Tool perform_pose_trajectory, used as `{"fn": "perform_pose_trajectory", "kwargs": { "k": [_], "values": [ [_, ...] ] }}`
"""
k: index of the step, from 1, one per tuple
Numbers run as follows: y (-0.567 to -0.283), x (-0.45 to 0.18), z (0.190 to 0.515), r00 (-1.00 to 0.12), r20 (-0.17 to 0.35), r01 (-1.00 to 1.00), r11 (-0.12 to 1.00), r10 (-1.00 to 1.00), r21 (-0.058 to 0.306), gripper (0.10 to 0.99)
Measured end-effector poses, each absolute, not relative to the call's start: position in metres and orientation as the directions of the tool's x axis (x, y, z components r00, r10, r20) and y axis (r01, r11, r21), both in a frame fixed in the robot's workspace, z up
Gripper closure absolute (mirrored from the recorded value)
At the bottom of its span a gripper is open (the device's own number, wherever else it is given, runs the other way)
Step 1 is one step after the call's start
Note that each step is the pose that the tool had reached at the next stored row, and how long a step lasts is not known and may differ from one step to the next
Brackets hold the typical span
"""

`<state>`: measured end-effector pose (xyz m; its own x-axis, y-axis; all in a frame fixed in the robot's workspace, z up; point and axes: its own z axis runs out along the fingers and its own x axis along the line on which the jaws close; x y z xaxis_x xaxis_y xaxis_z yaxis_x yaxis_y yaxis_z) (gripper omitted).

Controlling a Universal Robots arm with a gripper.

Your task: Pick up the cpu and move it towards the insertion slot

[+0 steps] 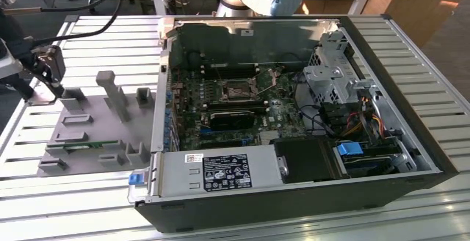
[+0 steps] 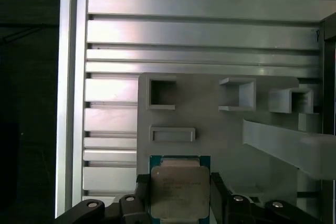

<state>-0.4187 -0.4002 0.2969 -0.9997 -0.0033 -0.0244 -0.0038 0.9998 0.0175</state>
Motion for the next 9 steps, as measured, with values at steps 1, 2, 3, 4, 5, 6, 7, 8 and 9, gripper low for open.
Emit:
{"fn": "perform_pose_trajectory", "kwargs": {
  "k": [1, 2, 3, 4, 5, 6, 7, 8, 9],
  "values": [
    [-0.4, -0.419, 0.301, -1.0, -0.024, -0.004, 1.0, -0.003, 0.018, 0.549],
    [-0.4, -0.419, 0.305, -1.0, -0.024, -0.004, 1.0, -0.003, 0.018, 0.549],
    [-0.4, -0.419, 0.309, -1.0, -0.025, -0.004, 1.0, -0.003, 0.018, 0.549],
    [-0.4, -0.419, 0.313, -1.0, -0.025, -0.004, 1.0, -0.003, 0.017, 0.549],
    [-0.4, -0.419, 0.318, -1.0, -0.025, -0.004, 1.0, -0.003, 0.018, 0.549],
    [-0.4, -0.419, 0.322, -1.0, -0.025, -0.004, 1.0, -0.003, 0.018, 0.549],
    [-0.4, -0.419, 0.326, -1.0, -0.025, -0.004, 1.0, -0.003, 0.018, 0.549],
    [-0.4, -0.419, 0.33, -1.0, -0.025, -0.004, 1.0, -0.003, 0.018, 0.549],
    [-0.4, -0.419, 0.334, -1.0, -0.025, -0.004, 1.0, -0.003, 0.018, 0.549]
  ]
}}
